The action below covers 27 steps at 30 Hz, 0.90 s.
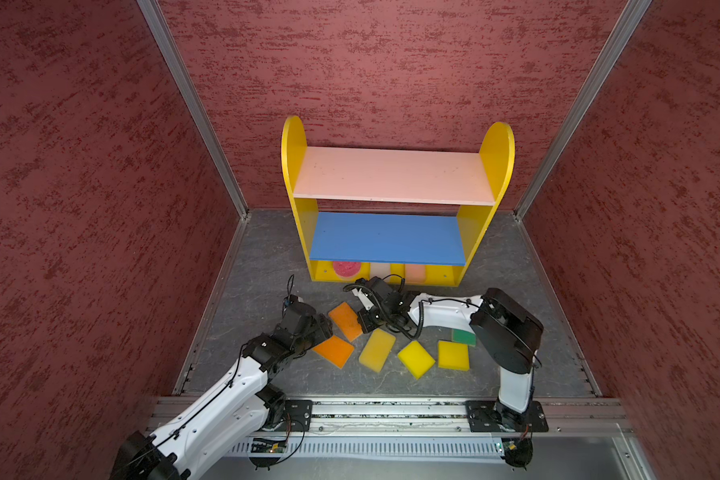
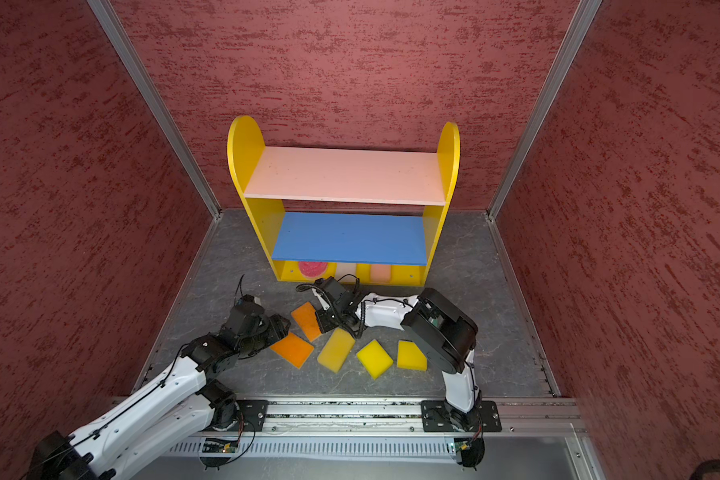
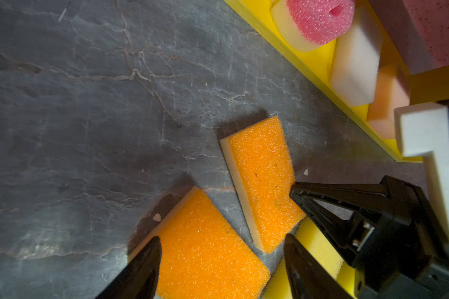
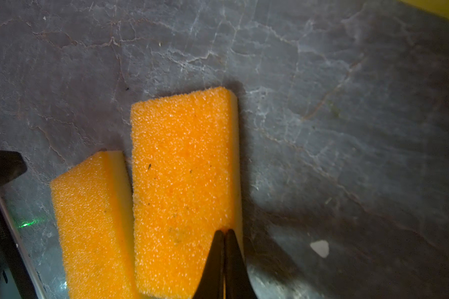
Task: Place and organize the cleaning sponges onto the shelf
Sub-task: 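Lift the orange sponge and carry it under the blue board with the right gripper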
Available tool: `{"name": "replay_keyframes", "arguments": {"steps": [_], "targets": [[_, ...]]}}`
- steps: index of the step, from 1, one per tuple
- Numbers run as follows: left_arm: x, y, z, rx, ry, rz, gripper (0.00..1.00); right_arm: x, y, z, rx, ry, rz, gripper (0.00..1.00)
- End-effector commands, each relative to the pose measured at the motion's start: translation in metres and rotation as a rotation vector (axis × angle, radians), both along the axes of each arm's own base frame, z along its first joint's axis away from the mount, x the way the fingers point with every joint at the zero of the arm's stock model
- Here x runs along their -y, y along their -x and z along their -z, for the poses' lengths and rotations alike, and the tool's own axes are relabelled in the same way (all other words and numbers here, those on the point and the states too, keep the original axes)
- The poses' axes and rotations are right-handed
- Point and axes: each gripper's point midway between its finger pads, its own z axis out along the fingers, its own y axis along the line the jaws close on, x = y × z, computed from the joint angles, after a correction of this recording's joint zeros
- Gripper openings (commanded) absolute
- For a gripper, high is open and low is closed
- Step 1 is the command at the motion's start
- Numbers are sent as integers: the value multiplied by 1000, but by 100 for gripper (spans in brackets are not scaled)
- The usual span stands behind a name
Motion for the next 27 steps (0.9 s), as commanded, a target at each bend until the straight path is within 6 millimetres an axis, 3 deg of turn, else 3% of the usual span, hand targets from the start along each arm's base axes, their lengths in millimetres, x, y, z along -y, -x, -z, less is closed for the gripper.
{"name": "replay_keyframes", "arguments": {"steps": [1, 6, 15, 19, 27], "targets": [[7, -15, -26, 76, 22, 33, 74, 4, -15, -29, 69, -20, 41, 0], [8, -29, -56, 148, 16, 40, 74, 4, -26, -86, 149, -99, 86, 0], [-15, -38, -120, 352, -3, -43, 75, 8, -62, -173, 291, -221, 280, 0], [-23, -39, -132, 403, -15, -60, 77, 9, -89, -186, 313, -211, 365, 0], [-29, -40, -131, 395, -11, -72, 79, 1, -146, -199, 306, -297, 529, 0]]}}
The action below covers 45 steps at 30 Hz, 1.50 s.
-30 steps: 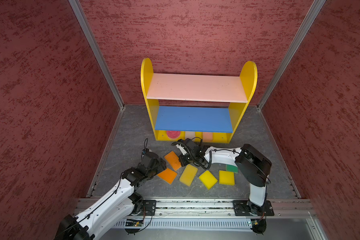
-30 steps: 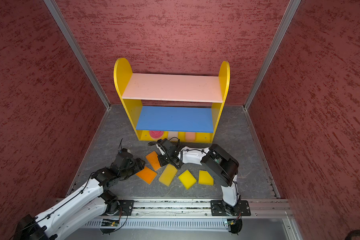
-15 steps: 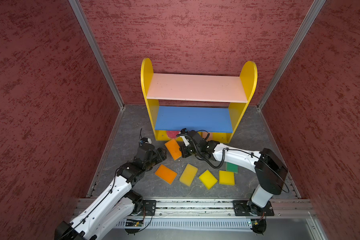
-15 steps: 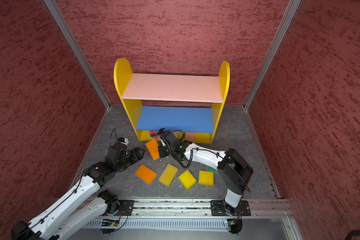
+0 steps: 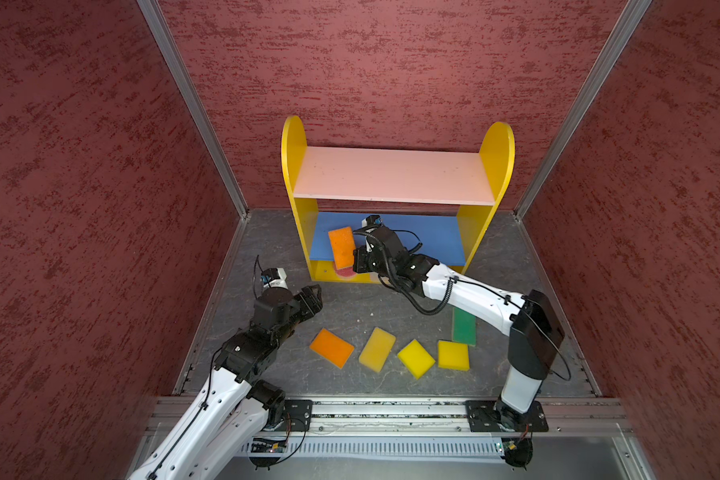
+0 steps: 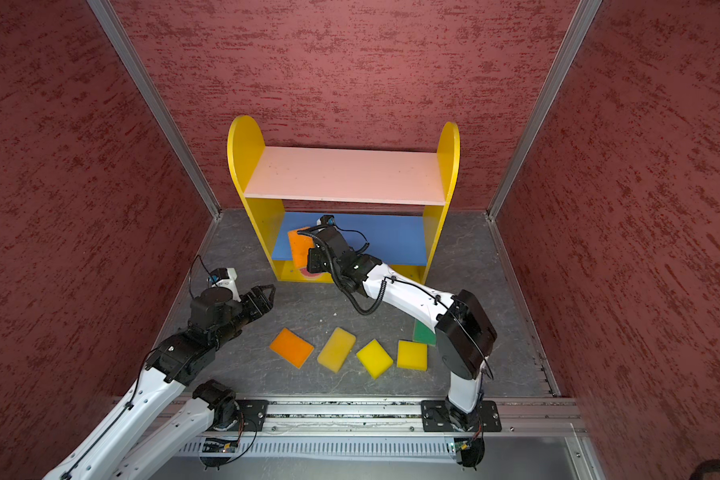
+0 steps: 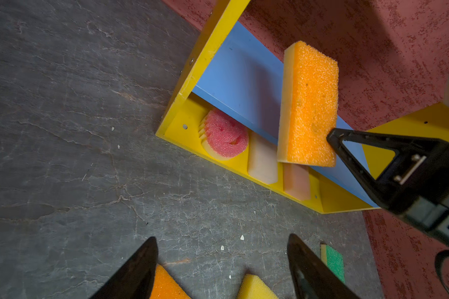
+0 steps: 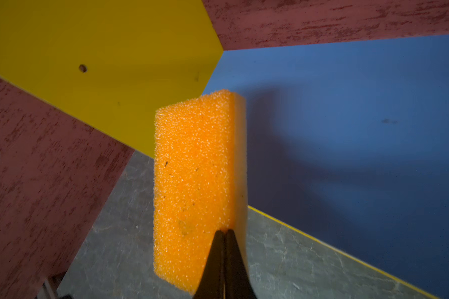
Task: Place and organize the cleaning sponges onto the shelf
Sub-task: 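Lift the orange sponge and carry it under the blue board with the right gripper, then press the orange sponge upright against the blue board with the right gripper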
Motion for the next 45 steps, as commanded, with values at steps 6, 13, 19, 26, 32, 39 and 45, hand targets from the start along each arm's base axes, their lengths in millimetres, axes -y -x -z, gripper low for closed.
{"name": "replay_keyframes", "arguments": {"steps": [6, 13, 19, 26, 32, 39, 45], "targets": [[-6, -2, 0, -2, 8, -7, 80, -1, -43, 6, -43, -43, 152, 0], [-8, -2, 8, -25, 36, -14, 80, -4, -57, 17, -86, -54, 183, 0], [-10, -1, 13, -42, 41, -18, 79, -7, -57, 24, -127, -68, 178, 0], [-11, 1, 16, -49, 50, -24, 79, -8, -58, 32, -156, -104, 188, 0], [-11, 4, 23, -66, 58, -25, 79, -5, -60, 38, -174, -115, 211, 0], [-13, 5, 24, -66, 59, -33, 80, -8, -57, 41, -196, -145, 205, 10], [-12, 5, 25, -71, 64, -27, 80, -8, -56, 42, -202, -150, 204, 20]]}}
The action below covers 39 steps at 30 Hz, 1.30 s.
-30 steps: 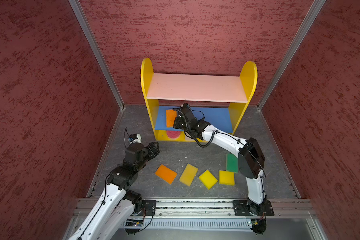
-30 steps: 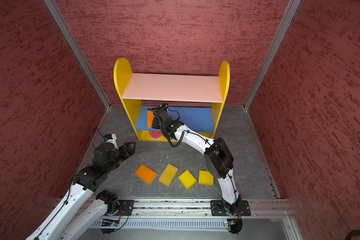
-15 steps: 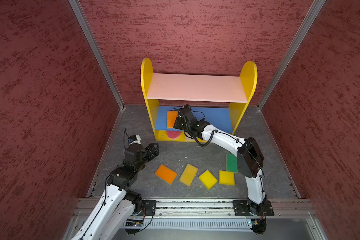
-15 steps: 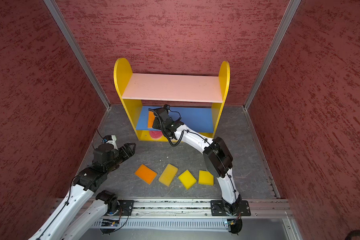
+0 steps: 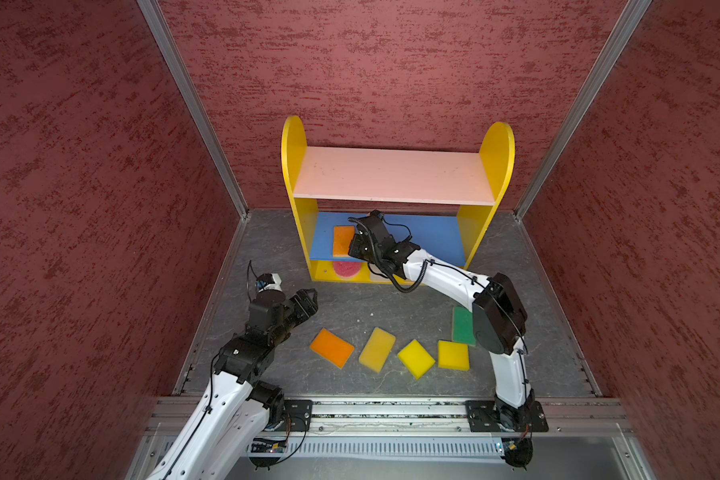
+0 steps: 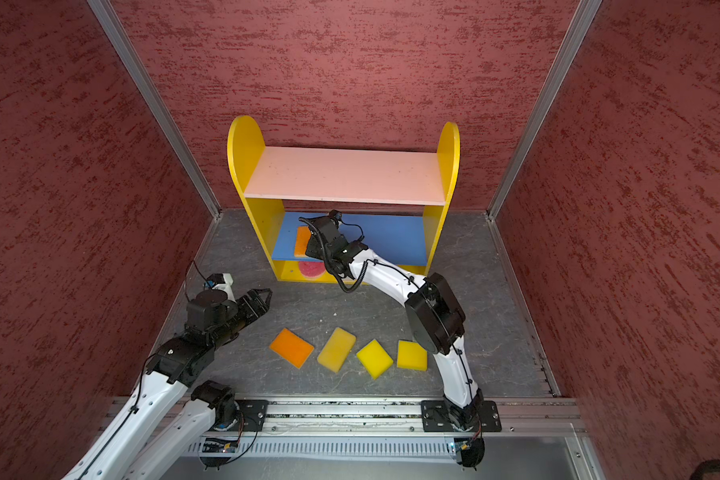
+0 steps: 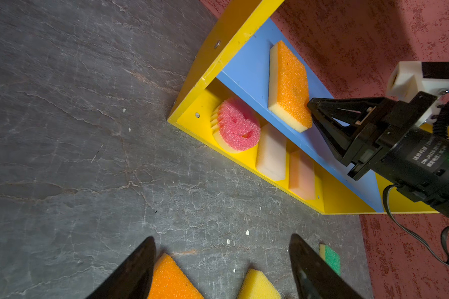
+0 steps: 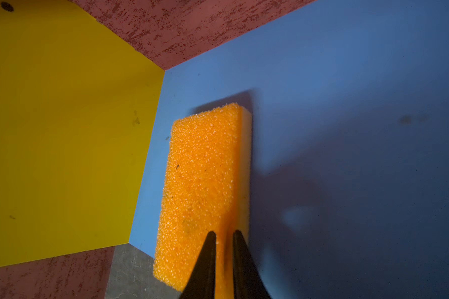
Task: Place and organize the cleaning sponges onto the shelf
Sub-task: 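Press the orange sponge upright against the blue board with the right gripper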
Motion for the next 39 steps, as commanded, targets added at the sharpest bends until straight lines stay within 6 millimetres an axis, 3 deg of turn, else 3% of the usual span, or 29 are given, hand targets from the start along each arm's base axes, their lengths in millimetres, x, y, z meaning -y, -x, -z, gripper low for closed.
{"name": "replay_keyframes", "arguments": {"steps": [1, 13, 29, 39], "targets": [[-1, 1, 5, -14, 4, -1, 80, 0, -2, 2, -8, -23, 11, 21], [2, -1, 6, -21, 12, 4, 81, 2, 5, -1, -5, -46, -4, 24], [3, -2, 3, -13, 24, 9, 80, 14, 23, -40, 61, -102, -19, 31], [5, -2, 5, -20, 27, 15, 79, 0, 10, -27, 52, -59, -41, 29]]}}
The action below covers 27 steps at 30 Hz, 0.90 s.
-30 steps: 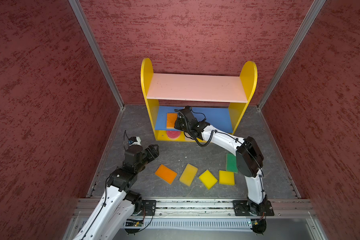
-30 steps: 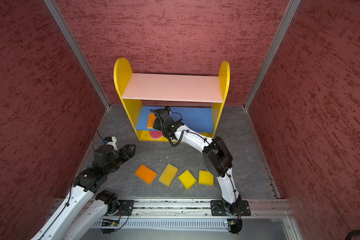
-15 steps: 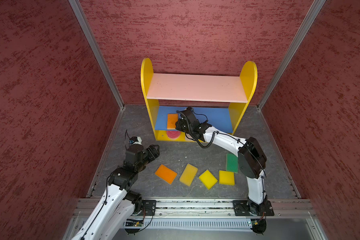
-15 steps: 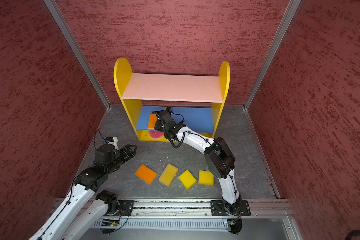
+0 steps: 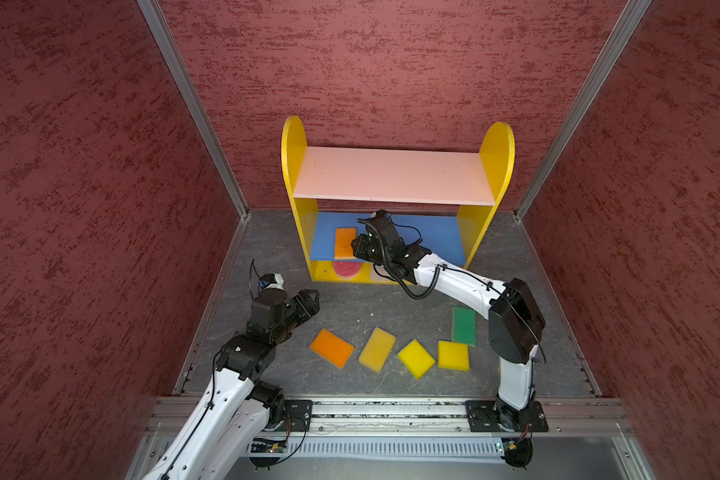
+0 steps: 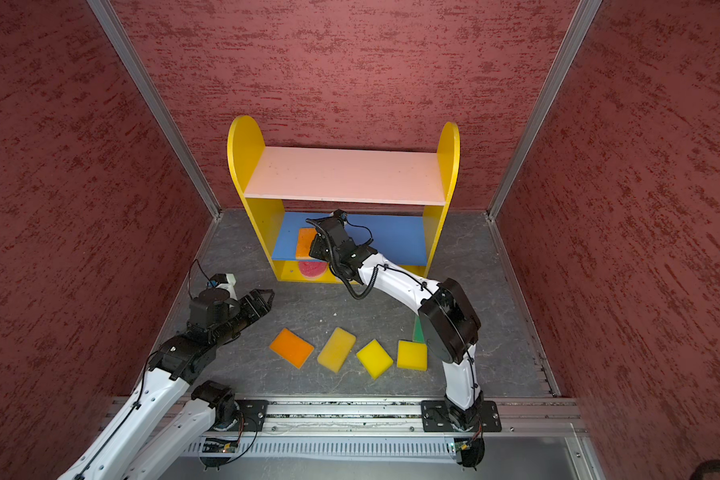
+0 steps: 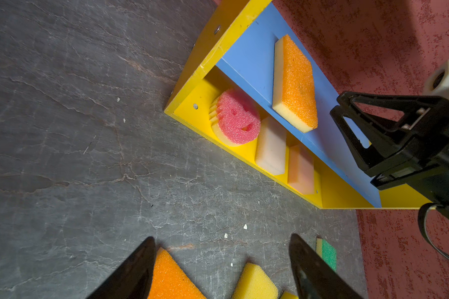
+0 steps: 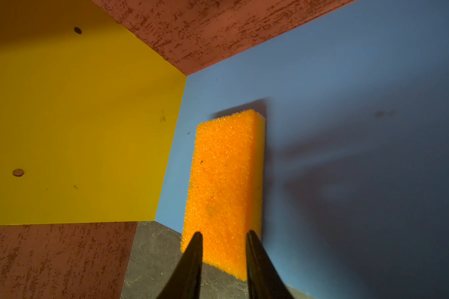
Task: Place and organize the cleaning sponges onto the shelf
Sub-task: 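Press the orange sponge upright against the blue board with the right gripper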
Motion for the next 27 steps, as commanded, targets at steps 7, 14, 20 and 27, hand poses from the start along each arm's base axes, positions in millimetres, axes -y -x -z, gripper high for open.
{"name": "replay_keyframes", "arguments": {"steps": [7, 14, 20, 27], "targets": [[5, -9, -4, 26, 6, 19, 72, -3, -8, 11, -7, 19, 2, 27], [6, -10, 0, 15, 9, 27, 73, -6, -13, 27, -38, 25, 3, 24], [5, -9, 0, 16, 4, 21, 73, -5, -15, 29, -41, 17, 13, 11], [5, -7, 3, 8, 4, 24, 74, -6, -19, 26, -36, -13, 32, 6]]}}
